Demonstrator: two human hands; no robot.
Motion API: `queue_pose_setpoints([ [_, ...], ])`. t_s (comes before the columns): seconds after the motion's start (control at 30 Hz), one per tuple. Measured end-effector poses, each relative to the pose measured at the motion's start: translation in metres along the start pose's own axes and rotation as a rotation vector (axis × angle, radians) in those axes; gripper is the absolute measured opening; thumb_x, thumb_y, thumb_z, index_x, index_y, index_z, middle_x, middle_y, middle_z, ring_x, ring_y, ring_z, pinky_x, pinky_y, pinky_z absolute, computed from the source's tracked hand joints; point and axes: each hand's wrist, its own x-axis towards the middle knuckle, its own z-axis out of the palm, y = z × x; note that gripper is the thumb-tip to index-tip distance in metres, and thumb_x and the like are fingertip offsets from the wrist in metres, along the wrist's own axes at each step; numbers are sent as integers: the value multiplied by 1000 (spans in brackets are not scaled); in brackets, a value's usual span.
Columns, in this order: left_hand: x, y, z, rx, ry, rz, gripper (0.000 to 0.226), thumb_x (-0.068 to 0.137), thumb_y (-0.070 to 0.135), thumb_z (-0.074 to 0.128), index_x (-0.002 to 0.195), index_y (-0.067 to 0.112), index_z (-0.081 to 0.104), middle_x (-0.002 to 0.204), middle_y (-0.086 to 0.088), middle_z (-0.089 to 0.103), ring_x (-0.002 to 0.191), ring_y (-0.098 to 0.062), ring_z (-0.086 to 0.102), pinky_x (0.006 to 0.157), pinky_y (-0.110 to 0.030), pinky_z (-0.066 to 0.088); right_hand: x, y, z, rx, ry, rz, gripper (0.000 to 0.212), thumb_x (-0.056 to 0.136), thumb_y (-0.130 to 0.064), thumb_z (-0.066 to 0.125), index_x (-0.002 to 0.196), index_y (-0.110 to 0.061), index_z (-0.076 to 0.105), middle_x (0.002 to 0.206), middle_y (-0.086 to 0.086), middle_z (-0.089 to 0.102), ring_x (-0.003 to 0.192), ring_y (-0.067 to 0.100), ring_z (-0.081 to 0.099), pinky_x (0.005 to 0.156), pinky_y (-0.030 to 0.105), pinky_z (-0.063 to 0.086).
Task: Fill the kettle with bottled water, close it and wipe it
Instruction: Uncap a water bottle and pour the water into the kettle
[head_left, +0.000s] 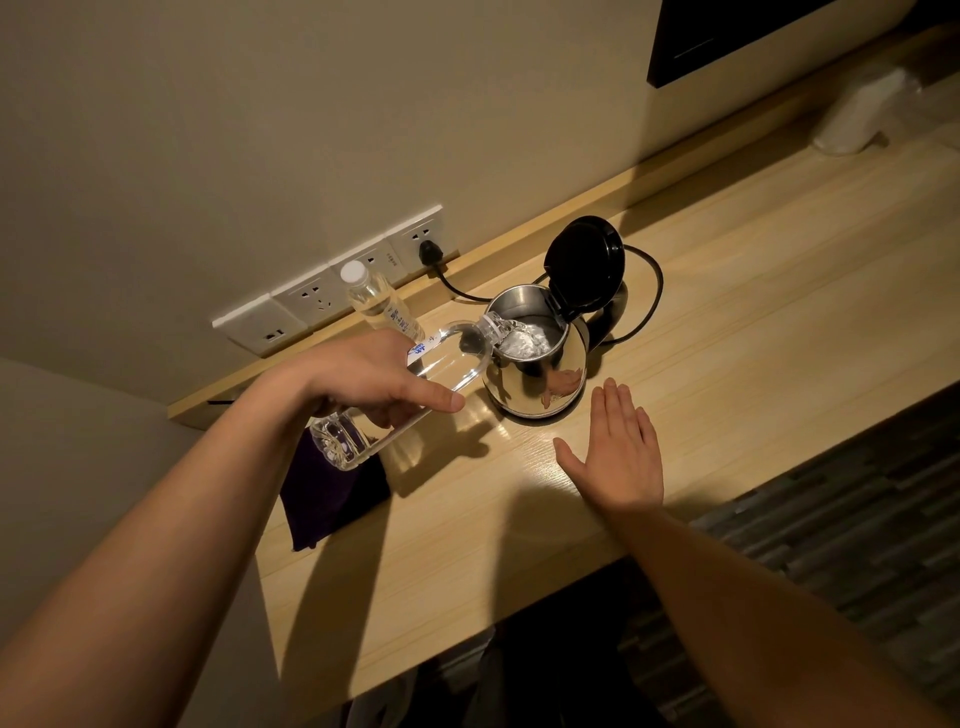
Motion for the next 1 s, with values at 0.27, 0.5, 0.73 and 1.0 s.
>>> queue_pose_setpoints([
  [0.27,-2,8,1,13,-6,-33,71,66,55,82,111,1,70,104,-25,76,78,-32,72,68,-37,58,-1,0,0,3,-2,5,93,96,-72,34,164,-9,22,173,10,17,161,23,12,128,43,17],
  [0.5,-2,11,-1,13,0,-63,61,69,50,83,103,1,72,86,-16,75,70,-25,72,60,-31,55,-1,-1,-3,-4,-11,2,93,96,-72,32,165,-10,20,174,9,15,161,23,10,129,43,16],
  [0.73,-2,14,-3,67,4,-64,56,69,56,80,93,6,74,76,-9,75,60,-19,70,56,-28,52,-2,-1,-6,-1,-17,1,93,97,-71,32,165,-9,19,174,9,13,162,22,8,129,43,15],
  [1.0,-1,17,-5,83,-9,-71,48,69,58,80,80,12,73,69,-5,73,55,-15,68,56,-27,52,-1,-1,-4,-6,-14,3,93,96,-72,31,164,-9,20,174,9,14,161,22,9,129,42,15],
])
